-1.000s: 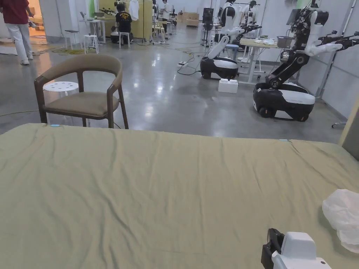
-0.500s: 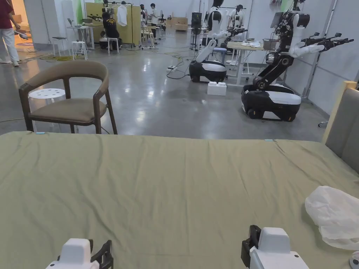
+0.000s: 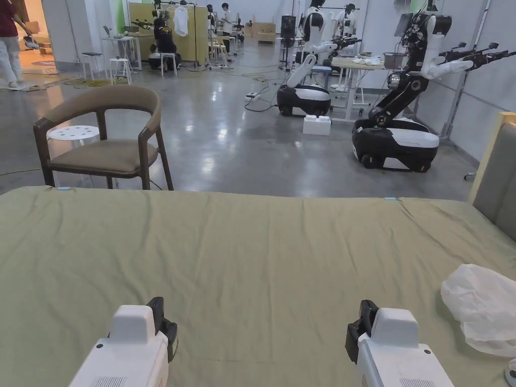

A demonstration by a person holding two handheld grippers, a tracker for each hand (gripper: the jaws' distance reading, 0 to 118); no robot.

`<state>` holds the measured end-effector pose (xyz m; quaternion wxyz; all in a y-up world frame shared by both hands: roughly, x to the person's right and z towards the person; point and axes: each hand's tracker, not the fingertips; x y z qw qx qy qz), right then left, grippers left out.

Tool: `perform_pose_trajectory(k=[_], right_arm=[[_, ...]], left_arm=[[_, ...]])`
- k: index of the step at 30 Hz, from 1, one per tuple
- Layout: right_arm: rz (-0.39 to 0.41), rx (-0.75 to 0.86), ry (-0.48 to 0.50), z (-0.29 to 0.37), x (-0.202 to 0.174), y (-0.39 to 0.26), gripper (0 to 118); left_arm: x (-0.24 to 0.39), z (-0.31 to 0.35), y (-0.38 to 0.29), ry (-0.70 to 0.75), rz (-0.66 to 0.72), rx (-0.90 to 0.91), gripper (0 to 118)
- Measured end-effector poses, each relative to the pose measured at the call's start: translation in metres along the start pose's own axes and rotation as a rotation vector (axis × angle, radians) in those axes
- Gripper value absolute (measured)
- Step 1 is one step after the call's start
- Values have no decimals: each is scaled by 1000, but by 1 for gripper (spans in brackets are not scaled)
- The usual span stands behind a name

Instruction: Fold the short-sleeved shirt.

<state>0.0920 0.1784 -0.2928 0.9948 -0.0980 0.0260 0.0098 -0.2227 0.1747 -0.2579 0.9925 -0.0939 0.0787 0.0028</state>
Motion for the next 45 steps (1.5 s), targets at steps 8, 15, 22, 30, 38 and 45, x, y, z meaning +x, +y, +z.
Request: perform_pose_trajectory(k=[8, 15, 22, 30, 38, 45], right_arm=[[17, 13, 4, 8, -8, -2, 0], [6, 7, -21, 9, -15, -1, 2], [34, 46, -2, 9, -21, 1, 85], [23, 66, 2, 9, -30, 9, 109], [46, 66, -40, 9, -38, 5, 110], [-30, 21, -28, 5, -37, 6, 110]], left_arm=[[-2, 5, -1, -1, 6, 37, 0], [-8, 12, 1, 8, 14, 59, 25], [-15, 13, 1, 50, 11, 55, 95], [-19, 18, -2, 104, -47, 113, 105], [-24, 20, -2, 68, -25, 98, 107], [-31, 20, -5, 72, 58, 110, 108]])
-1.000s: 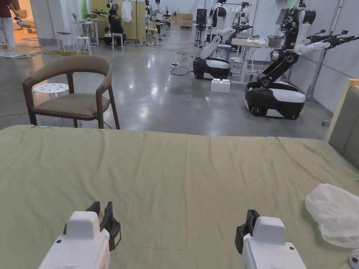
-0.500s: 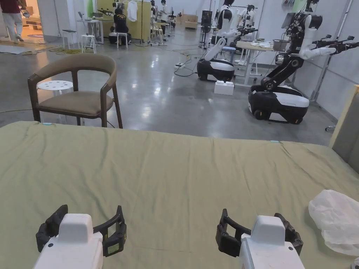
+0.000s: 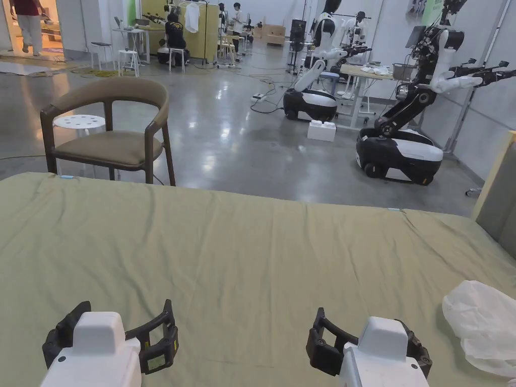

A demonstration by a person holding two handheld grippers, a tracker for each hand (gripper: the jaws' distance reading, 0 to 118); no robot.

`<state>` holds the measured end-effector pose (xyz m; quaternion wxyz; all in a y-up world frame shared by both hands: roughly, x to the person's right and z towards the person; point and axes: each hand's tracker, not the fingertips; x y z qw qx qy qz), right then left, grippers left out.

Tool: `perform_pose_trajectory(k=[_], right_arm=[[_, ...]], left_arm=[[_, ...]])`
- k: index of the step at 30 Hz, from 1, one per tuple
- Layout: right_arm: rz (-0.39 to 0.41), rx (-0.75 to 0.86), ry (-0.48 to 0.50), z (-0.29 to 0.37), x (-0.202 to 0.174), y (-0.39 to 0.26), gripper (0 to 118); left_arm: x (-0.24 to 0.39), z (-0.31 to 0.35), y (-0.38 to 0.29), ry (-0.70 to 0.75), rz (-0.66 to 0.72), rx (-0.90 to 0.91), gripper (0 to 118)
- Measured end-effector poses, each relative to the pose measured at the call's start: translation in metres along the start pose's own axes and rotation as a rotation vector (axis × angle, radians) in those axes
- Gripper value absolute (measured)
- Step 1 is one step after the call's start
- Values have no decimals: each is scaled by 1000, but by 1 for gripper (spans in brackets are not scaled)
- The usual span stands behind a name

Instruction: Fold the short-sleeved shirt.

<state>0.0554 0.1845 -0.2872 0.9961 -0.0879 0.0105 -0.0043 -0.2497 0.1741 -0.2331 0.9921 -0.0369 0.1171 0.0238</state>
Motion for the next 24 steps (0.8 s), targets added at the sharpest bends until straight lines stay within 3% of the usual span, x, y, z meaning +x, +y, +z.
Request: perform_pose_trajectory(k=[4, 8, 16, 24], right_arm=[[-3, -30, -67, -3, -4, 2, 109], [-37, -54, -66, -4, -4, 6, 109], [-149, -172, -60, -12, -3, 16, 109], [-125, -193, -49, -15, -5, 18, 109]], left_arm=[[-1, 2, 1, -6, -25, 3, 108], [0, 1, 2, -2, -53, -11, 108], [-4, -1, 5, -30, 48, -45, 111], [-7, -1, 9, -66, 73, -37, 111]])
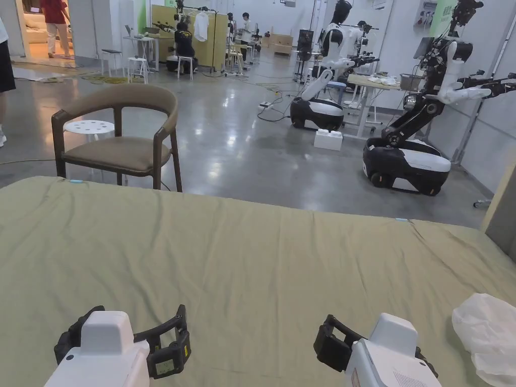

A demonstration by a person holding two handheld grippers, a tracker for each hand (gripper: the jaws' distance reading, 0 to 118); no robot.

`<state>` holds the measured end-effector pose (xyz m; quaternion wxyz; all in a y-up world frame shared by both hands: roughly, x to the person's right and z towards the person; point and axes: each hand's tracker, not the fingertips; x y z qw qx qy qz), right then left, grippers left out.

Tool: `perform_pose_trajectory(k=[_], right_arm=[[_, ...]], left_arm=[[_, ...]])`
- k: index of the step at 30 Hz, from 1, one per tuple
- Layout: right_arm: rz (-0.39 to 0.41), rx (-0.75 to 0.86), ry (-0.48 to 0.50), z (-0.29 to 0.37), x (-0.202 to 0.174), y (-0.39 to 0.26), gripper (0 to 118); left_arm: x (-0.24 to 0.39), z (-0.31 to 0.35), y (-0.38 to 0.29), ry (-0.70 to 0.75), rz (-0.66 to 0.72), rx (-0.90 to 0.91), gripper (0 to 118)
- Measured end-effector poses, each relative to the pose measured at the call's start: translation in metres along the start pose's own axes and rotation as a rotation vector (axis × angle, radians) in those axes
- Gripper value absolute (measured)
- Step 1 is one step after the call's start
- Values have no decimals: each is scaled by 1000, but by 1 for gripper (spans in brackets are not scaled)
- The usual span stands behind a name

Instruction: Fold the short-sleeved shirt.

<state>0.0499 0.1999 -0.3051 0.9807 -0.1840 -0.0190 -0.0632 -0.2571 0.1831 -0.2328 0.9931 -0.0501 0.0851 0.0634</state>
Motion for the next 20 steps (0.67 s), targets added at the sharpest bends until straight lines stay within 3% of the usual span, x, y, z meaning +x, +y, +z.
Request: perform_pose_trajectory(k=[16, 20], right_arm=[[34, 13, -32, -9, 8, 4, 109], [40, 60, -86, -8, 7, 4, 109]], left_arm=[[3, -8, 11, 68, -148, -7, 111], [5, -7, 12, 50, -177, 9, 112]])
